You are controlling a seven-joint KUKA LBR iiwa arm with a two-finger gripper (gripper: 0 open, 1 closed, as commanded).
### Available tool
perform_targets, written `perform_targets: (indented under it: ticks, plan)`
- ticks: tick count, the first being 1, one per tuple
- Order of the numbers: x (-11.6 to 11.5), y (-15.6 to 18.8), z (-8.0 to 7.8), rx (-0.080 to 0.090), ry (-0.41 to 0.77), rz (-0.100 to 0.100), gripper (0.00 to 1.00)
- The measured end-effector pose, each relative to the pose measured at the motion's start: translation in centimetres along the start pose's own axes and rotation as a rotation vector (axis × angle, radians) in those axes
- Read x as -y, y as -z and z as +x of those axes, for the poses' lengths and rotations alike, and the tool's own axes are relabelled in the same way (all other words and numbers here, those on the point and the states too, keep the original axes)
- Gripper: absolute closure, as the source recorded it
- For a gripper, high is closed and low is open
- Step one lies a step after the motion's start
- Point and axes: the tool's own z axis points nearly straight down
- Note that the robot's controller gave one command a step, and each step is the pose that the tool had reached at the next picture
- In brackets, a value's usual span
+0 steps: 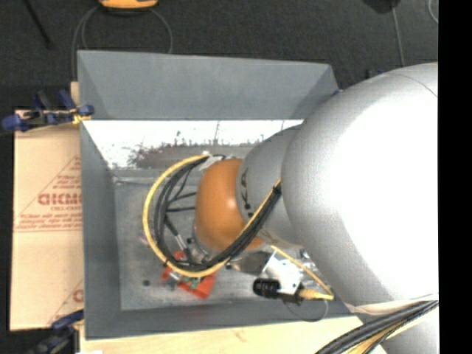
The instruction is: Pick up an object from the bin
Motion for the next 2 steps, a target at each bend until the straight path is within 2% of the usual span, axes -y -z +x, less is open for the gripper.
perform_targets:
  ticks: [1,2]
  plan:
    - [0.0,0.9,-0.1,-0.003,0.001,0.006,1.0]
    - [0.0,6.4,-0.3,-0.002,0.005,0.004,1.0]
